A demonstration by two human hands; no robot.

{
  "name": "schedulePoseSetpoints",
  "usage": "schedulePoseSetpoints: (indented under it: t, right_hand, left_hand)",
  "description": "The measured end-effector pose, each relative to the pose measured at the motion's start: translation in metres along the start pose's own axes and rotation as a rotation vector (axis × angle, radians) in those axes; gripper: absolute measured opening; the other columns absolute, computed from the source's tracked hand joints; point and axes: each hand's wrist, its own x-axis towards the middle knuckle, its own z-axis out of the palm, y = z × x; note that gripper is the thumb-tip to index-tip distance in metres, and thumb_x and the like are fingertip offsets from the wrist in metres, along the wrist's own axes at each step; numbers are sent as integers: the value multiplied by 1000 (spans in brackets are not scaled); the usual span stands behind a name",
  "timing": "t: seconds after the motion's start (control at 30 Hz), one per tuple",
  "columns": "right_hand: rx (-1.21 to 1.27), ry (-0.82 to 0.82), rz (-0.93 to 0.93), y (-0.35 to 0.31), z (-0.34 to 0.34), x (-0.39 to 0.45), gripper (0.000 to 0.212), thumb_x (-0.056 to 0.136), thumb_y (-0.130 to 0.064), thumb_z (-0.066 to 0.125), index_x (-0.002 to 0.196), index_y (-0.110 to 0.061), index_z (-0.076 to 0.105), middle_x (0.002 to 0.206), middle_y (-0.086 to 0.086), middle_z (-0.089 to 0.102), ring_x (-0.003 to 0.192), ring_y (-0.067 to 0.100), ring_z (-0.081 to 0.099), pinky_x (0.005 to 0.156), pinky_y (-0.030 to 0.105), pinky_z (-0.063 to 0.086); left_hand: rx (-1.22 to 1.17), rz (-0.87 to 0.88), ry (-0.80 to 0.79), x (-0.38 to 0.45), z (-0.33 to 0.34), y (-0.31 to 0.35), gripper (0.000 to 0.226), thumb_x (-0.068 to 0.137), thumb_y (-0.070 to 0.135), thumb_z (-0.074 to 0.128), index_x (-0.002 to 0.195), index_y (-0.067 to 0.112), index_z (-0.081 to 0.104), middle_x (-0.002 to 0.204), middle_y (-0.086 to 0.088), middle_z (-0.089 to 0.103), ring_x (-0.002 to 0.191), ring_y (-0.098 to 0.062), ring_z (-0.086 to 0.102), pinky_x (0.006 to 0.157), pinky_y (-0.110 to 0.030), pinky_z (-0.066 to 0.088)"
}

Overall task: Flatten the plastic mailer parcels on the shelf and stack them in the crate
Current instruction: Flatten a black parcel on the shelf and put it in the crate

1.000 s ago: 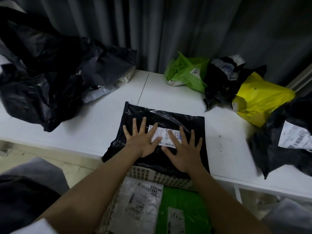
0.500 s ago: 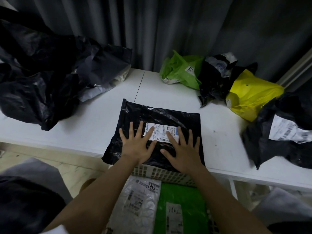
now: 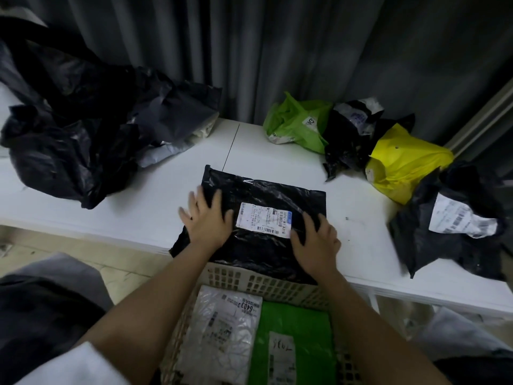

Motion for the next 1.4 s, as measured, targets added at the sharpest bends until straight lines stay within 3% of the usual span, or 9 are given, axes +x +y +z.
schedulePoseSetpoints:
  t: [0.27, 0.37, 0.47, 0.63, 0.77, 0.9, 1.03, 1.17, 1.4]
  right_hand:
    - [-142, -61, -134, -3, -29, -19, 32, 94, -37, 46, 72, -15, 42, 73, 3, 52, 85, 29, 61, 65, 32, 40]
    - [23, 101, -237, -11, -41, -17, 25, 89, -38, 57, 100, -16, 59, 110, 8, 56, 113, 30, 49, 85, 35, 44]
    - [208, -157, -194, -20, -48, -17, 82, 81, -52, 66, 148, -33, 21, 151, 0, 28, 140, 26, 23, 111, 45, 27]
    - [655, -309, -161, -20, -37, -45, 18, 90, -14, 64, 107, -18, 60, 107, 3, 67, 103, 22, 63, 87, 31, 49]
    - [887, -290, 81, 5, -19, -78, 14, 94, -12, 59, 107, -12, 61, 95, 1, 67, 88, 21, 63, 74, 28, 46]
    - [1036, -411, 393, 43, 9, -110, 16, 93, -15, 61, 109, -15, 60, 101, 4, 65, 85, 19, 61, 81, 33, 47]
    - [1055, -501, 619, 77, 39, -123, 24, 93, -19, 62, 113, -8, 60, 106, 11, 66, 85, 23, 62, 82, 37, 50]
    - [930, -572, 726, 109, 66, -124, 41, 93, -26, 62, 127, -4, 56, 116, 13, 63, 98, 30, 62, 87, 43, 51]
    - [467, -390, 558, 151, 105, -114, 22, 96, -3, 51, 117, 3, 56, 112, 22, 58, 111, 42, 53, 90, 39, 42]
  left_hand:
    - [-39, -135, -100, -13, -36, -9, 37, 90, 12, 51, 125, 2, 45, 129, -22, 40, 121, -41, 37, 96, -43, 38]
    - [-80, 69, -88, -25, -50, -7, 44, 87, 6, 46, 131, 11, 47, 130, -17, 39, 120, -39, 37, 96, -42, 35]
    - [-71, 270, -153, -40, -66, -1, 42, 92, 9, 43, 131, 23, 48, 128, -7, 52, 121, -30, 44, 101, -37, 26]
    - [-123, 369, -44, -61, -67, 3, 21, 95, 17, 46, 114, 24, 53, 107, 1, 59, 115, -23, 49, 98, -32, 19]
    - [-99, 225, 269, -74, -39, -8, 37, 90, 31, 60, 123, 15, 52, 123, -10, 45, 117, -31, 39, 100, -42, 25]
    - [-99, 197, 309, -98, -1, -21, 37, 83, 29, 71, 104, 3, 57, 101, -19, 52, 94, -38, 50, 79, -45, 42]
    - [-236, 128, 48, -121, 44, -35, 32, 89, 34, 62, 100, 6, 51, 96, -17, 54, 90, -36, 55, 76, -42, 47]
    - [-152, -4, -311, -128, 85, -39, 47, 98, 42, 44, 130, 7, 42, 128, -22, 46, 110, -40, 51, 88, -42, 45]
    - [-105, 110, -670, -111, 128, -35, 46, 101, 29, 42, 141, 7, 36, 134, -26, 40, 105, -45, 55, 91, -44, 46]
